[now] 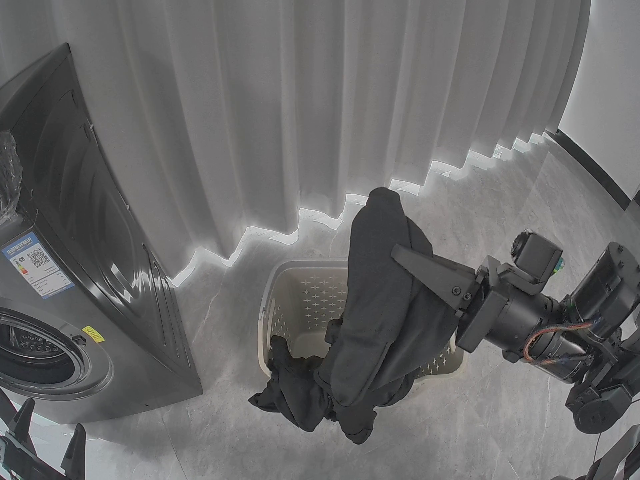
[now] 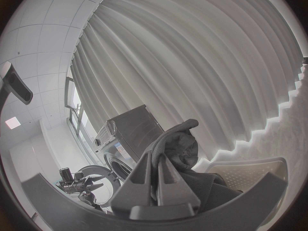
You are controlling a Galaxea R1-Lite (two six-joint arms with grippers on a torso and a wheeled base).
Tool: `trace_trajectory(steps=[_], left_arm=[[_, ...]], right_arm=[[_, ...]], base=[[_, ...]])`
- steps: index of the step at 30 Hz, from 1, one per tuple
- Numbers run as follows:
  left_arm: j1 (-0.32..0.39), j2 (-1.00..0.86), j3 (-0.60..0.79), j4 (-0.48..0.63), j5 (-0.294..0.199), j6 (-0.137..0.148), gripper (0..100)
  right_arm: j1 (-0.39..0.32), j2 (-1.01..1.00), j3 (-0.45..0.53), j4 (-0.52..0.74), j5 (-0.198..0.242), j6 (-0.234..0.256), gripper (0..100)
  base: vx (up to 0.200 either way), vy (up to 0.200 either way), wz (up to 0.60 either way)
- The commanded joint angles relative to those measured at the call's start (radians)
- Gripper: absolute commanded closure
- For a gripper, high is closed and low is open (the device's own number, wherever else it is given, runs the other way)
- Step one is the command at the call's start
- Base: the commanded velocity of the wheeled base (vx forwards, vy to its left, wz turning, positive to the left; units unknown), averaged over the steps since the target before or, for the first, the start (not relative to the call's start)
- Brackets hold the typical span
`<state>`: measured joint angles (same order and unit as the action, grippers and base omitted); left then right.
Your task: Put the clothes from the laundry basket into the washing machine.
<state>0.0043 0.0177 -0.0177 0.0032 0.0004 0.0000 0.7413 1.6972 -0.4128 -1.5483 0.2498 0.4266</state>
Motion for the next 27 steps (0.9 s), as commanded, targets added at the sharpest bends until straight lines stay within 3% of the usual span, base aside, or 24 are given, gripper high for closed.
trace_trajectory(steps=[1,8,17,27], left_arm=[[0.0,-0.018,0.018,0.0,0.001,0.002,0],[0.0,-0.018,0.018,0.001,0.001,0.0,0],[0.0,-0.018,0.018,0.0,0.001,0.002,0],[0.0,-0.018,0.018,0.0,0.0,0.002,0]], right_arm=[[0.003,-0.016,-0.009,0.001,0.003,0.0,100],[0.003,-0.028,-0.02,-0.001,0.011,0.0,100],[0.004,-0.025,0.005,0.001,0.052,0.001,100],[0.006,-0.025,0.005,0.001,0.08,-0.002,100]], base=[[0.0,0.0,0.0],[-0.171,0.0,0.0],[-0.2,0.0,0.0],[0.0,0.0,0.0]])
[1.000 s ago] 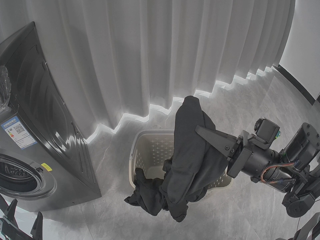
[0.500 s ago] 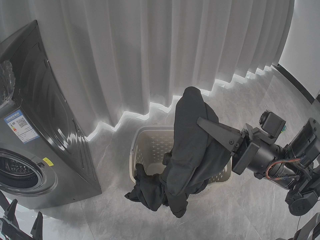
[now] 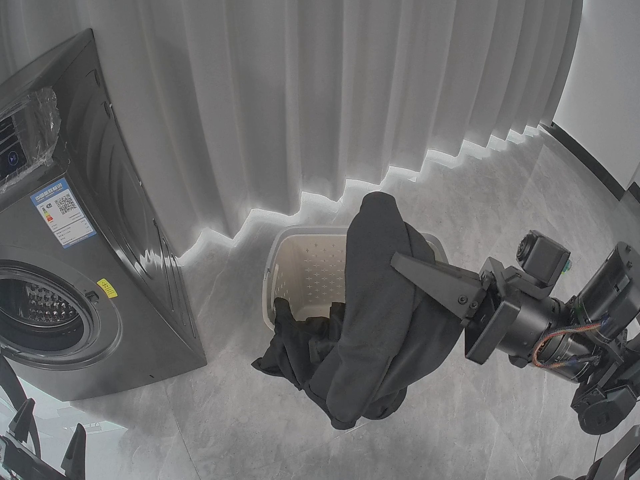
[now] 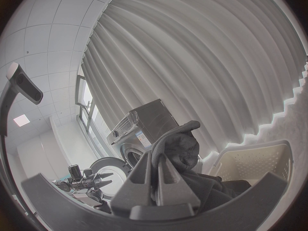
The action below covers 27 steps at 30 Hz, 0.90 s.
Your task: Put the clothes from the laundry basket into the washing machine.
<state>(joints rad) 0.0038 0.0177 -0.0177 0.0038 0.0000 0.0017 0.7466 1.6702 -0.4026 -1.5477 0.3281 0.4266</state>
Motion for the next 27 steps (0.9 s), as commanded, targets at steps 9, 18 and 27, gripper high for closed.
trace_trajectory(steps=[9,18,27], left_arm=[[0.001,-0.018,0.018,0.001,0.0,0.0,0],[0.001,-0.018,0.018,0.001,0.0,0.0,0],[0.001,-0.018,0.018,-0.001,0.0,0.0,0]], right_arm=[[-0.001,0.002,-0.021,-0.002,0.002,0.0,100],[0.007,-0.001,-0.028,-0.002,0.003,-0.002,100],[0.079,-0.052,-0.024,-0.003,0.012,0.006,100]], base=[[0.0,0.0,0.0],[0.0,0.0,0.6],[0.0,0.0,0.0]])
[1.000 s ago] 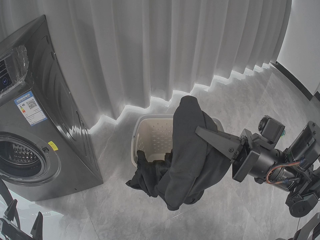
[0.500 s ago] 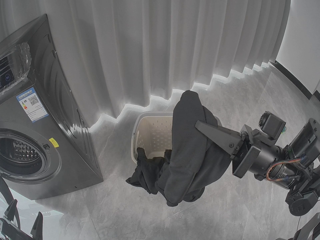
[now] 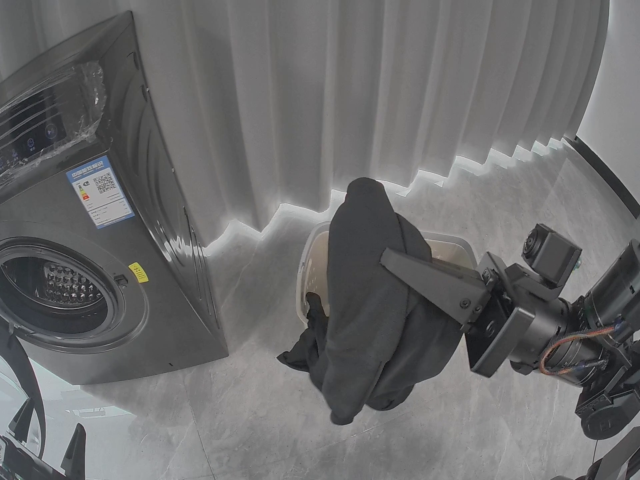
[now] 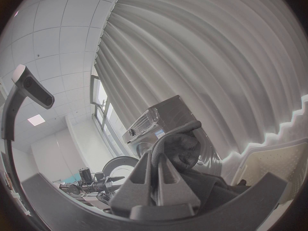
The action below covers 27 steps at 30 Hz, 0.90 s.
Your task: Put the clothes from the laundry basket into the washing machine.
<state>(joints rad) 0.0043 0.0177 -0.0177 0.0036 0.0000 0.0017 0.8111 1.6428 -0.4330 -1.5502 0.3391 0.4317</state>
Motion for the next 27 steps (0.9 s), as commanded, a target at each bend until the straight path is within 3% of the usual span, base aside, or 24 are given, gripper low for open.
trace_trajectory(steps=[1,5,12,21,27], left_arm=[[0.0,-0.018,0.018,-0.001,0.0,0.0,0],[0.0,-0.018,0.018,0.001,0.0,0.0,0],[0.0,-0.018,0.018,-0.001,0.0,0.0,0],[0.0,-0.018,0.018,-0.001,0.0,0.0,0],[0.0,-0.018,0.018,0.001,0.0,0.0,0]], right_arm=[[0.014,-0.024,0.01,-0.001,0.004,0.001,100],[0.023,-0.023,0.028,-0.001,0.031,-0.001,100],[0.031,-0.015,0.037,-0.002,0.032,-0.005,100],[0.025,-0.009,0.04,-0.001,0.032,-0.004,100],[0.02,0.019,0.042,0.001,0.032,-0.008,100]], base=[[0.0,0.0,0.0],[0.0,0.0,0.0],[0.0,0.0,0.0],[0.0,0.0,0.6],[0.0,0.0,0.0]])
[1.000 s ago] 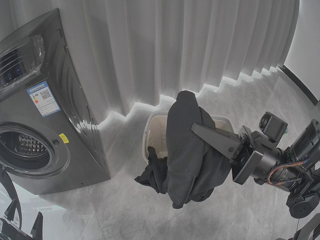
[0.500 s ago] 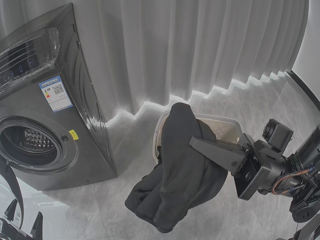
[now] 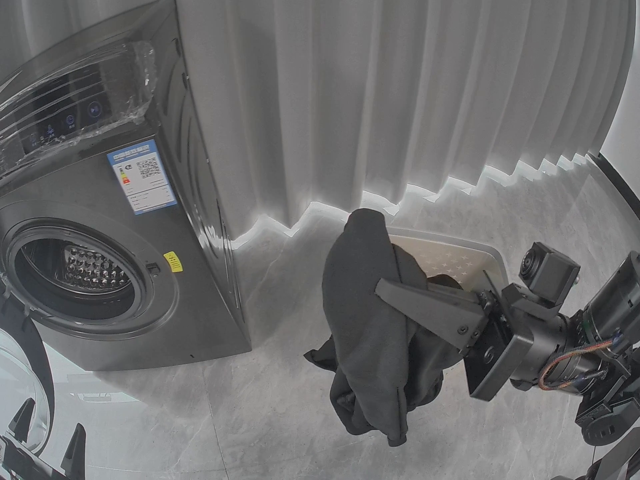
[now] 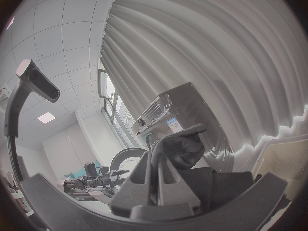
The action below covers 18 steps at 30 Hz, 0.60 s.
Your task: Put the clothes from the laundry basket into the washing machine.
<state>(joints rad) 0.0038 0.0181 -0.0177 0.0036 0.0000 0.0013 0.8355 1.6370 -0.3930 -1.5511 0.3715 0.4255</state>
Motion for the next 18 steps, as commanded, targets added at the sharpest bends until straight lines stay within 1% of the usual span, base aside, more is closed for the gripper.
trace_trajectory(steps=[1,4,5,7,11,14,18], left_arm=[[0.001,-0.018,0.018,-0.001,0.0,0.0,0],[0.001,-0.018,0.018,0.001,0.0,-0.001,0],[0.001,-0.018,0.018,0.001,0.0,-0.001,0],[0.001,-0.018,0.018,-0.001,0.002,-0.006,0],[0.001,-0.018,0.018,-0.001,0.002,-0.001,0],[0.001,-0.018,0.018,0.001,0.002,-0.001,0],[0.001,-0.018,0.018,0.001,0.002,-0.001,0]], right_arm=[[-0.006,0.029,0.003,0.002,-0.002,-0.004,100],[-0.023,0.056,0.008,0.0,-0.002,-0.016,100],[-0.036,0.072,0.006,0.0,-0.002,-0.028,100],[-0.044,0.081,0.006,0.0,-0.002,-0.037,100],[-0.05,0.083,0.006,0.002,-0.002,-0.042,100],[-0.055,0.084,0.006,0.002,-0.002,-0.042,100],[-0.095,0.115,0.005,0.002,-0.005,-0.044,100]], base=[[0.0,0.0,0.0],[0.0,0.0,0.0],[0.0,0.0,0.0],[-0.2,0.0,0.0],[-0.2,0.0,0.0],[0.0,0.0,0.0],[0.0,0.0,0.0]])
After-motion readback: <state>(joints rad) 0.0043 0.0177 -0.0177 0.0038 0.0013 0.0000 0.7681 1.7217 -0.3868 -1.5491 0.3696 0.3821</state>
